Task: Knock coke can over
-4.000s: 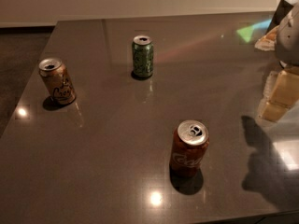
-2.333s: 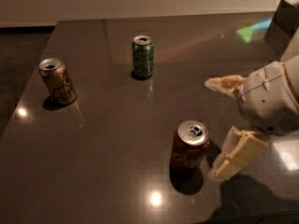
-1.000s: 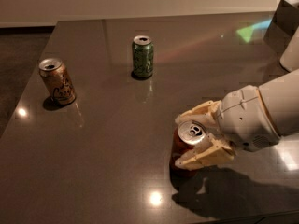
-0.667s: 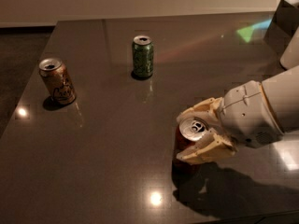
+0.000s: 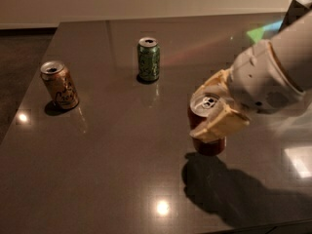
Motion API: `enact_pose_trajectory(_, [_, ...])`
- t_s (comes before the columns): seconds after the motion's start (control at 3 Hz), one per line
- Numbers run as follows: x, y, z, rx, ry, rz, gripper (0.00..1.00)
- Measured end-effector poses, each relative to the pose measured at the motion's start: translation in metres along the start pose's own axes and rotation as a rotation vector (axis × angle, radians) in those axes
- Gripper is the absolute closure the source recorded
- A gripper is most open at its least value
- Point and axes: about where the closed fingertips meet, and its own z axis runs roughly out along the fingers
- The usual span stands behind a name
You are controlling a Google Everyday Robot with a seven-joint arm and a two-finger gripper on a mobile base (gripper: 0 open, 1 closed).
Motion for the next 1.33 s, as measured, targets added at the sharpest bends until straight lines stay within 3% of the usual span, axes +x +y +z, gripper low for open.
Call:
enact_pose_trajectory(0.33, [-0.009,-0.014,0.005,-0.023,0.153,-0.019,1.0])
enact_pose_trajectory(0.67, [0.003,-0.026,0.014,-0.045,0.309,-0.044,1.0])
enact_pose_trajectory(1.0, [0.016,-0.035,0.026,-0.068,0.417,-0.052,0.86])
enact_pose_trajectory(1.33, [0.029,-0.041,0.039,-0.095,0.498,-0.055,0.55])
